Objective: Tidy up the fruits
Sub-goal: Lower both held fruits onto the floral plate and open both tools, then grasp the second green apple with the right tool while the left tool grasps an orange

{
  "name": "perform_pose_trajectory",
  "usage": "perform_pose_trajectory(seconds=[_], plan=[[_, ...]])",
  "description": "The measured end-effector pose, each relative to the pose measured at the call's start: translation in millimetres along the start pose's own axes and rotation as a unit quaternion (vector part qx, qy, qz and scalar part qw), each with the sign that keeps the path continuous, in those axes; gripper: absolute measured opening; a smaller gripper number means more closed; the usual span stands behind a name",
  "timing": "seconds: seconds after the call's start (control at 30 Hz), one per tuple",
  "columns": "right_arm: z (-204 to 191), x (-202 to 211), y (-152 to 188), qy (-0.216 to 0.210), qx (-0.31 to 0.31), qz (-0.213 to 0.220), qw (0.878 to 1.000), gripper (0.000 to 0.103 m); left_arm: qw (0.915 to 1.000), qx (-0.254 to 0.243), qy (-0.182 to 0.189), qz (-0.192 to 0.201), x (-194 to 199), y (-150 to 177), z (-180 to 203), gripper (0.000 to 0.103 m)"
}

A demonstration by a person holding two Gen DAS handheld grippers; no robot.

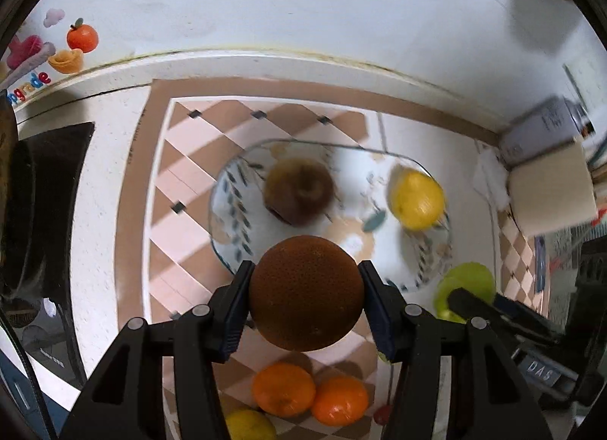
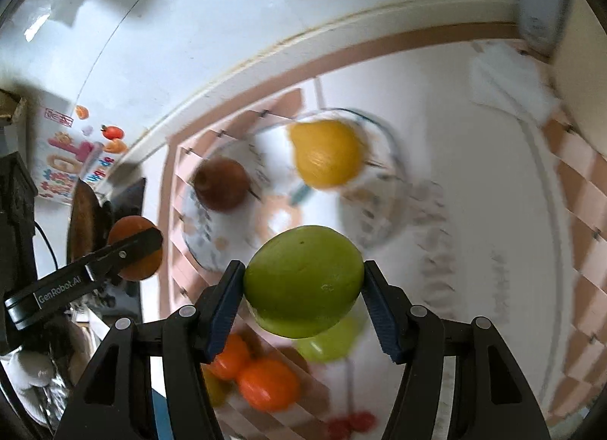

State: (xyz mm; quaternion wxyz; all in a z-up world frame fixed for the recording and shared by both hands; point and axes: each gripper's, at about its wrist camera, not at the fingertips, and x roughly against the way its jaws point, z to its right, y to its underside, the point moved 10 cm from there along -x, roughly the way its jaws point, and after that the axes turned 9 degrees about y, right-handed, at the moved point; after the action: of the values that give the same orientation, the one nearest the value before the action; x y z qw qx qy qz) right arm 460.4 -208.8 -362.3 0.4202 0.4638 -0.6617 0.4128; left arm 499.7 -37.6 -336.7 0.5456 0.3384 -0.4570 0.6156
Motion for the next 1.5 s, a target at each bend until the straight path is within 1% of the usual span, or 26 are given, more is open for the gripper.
perform_pose_trajectory(seconds=[0.13, 0.27, 0.4, 0.5, 0.6, 0.63, 0.67, 0.7, 0.73, 0.77, 0.83, 0.93, 0.97, 1.07, 1.13, 1.2, 1.33, 1.43, 1.5], plan=[[-29.8, -35.7, -8.9, -0.028, 0.008, -0.023, 0.999, 0.065, 0.9989, 0.033, 0.009, -0.032, -31.3, -9.1, -16.0, 0.052], [-53.4, -71.0, -10.3, -0.050, 0.010, -0.046, 0.998, 0.065, 0.9964, 0.057, 0.013, -0.062, -52.1, -8.6, -33.4, 0.052], [-75.6, -93.2, -8.4, -0.047, 0.043, -0.046, 0.997, 0.065, 0.9942, 0.074, 0.011, -0.077, -65.2, -8.7, -43.0, 0.052], [-84.2, -104.0, -5.7, -0.036, 0.068, -0.051, 0.996, 0.065, 0.9930, 0.079, 0.007, -0.087, -72.6, -7.8, -46.3, 0.052], [-87.1, -111.5, -3.0, -0.035, 0.076, -0.066, 0.994, 0.066, 0.9916, 0.080, 0.006, -0.102, -80.8, -2.6, -48.3, 0.052], [-87.5, -114.2, -1.7, -0.034, 0.079, -0.072, 0.994, 0.067, 0.9913, 0.079, 0.003, -0.105, -82.6, -0.9, -49.2, 0.053], [-88.8, -115.1, -0.4, -0.038, 0.082, -0.075, 0.993, 0.072, 0.9914, 0.078, 0.004, -0.105, -83.3, -0.4, -49.7, 0.056], [-89.8, -114.7, 0.8, -0.042, 0.085, -0.078, 0.992, 0.077, 0.9919, 0.077, 0.008, -0.100, -83.4, -0.8, -48.9, 0.057], [-89.7, -114.1, 1.5, -0.037, 0.090, -0.077, 0.992, 0.079, 0.9922, 0.079, 0.014, -0.095, -82.1, -1.6, -48.1, 0.064], [-88.0, -113.2, 2.3, -0.030, 0.097, -0.076, 0.992, 0.081, 0.9922, 0.080, 0.016, -0.094, -82.3, -2.0, -46.0, 0.073], [-85.5, -109.0, 3.5, -0.016, 0.106, -0.073, 0.992, 0.082, 0.9933, 0.072, 0.003, -0.090, -78.5, -3.8, -45.5, 0.086], [-74.7, -96.5, 2.7, 0.015, 0.115, -0.062, 0.991, 0.092, 0.9954, 0.056, -0.019, -0.075, -66.6, -6.0, -45.7, 0.086], [-67.9, -90.1, 2.5, 0.042, 0.121, -0.052, 0.990, 0.094, 0.9958, 0.053, -0.026, -0.070, -62.1, -6.8, -45.4, 0.086], [-47.6, -73.4, 1.9, 0.113, 0.130, -0.029, 0.985, 0.094, 0.9965, 0.041, -0.055, -0.049, -48.0, -3.9, -48.4, 0.086], [-35.1, -62.5, 1.9, 0.135, 0.125, -0.022, 0.983, 0.094, 0.9962, 0.035, -0.072, -0.035, -36.9, 0.5, -51.2, 0.086], [-21.9, -49.4, 1.9, 0.167, 0.121, -0.009, 0.978, 0.095, 0.9959, 0.030, -0.082, -0.024, -28.4, 8.0, -50.2, 0.086], [-6.4, -22.2, 5.2, 0.190, 0.111, 0.013, 0.975, 0.095, 0.9954, 0.017, -0.094, 0.005, -5.9, 28.3, -47.8, 0.086], [-3.5, 2.8, 10.9, 0.188, 0.104, 0.029, 0.976, 0.095, 0.9946, 0.002, -0.100, 0.027, 9.6, 40.4, -36.7, 0.086], [-8.9, 14.3, 13.9, 0.185, 0.103, 0.040, 0.976, 0.095, 0.9940, -0.006, -0.102, 0.040, 20.4, 46.2, -29.7, 0.086]])
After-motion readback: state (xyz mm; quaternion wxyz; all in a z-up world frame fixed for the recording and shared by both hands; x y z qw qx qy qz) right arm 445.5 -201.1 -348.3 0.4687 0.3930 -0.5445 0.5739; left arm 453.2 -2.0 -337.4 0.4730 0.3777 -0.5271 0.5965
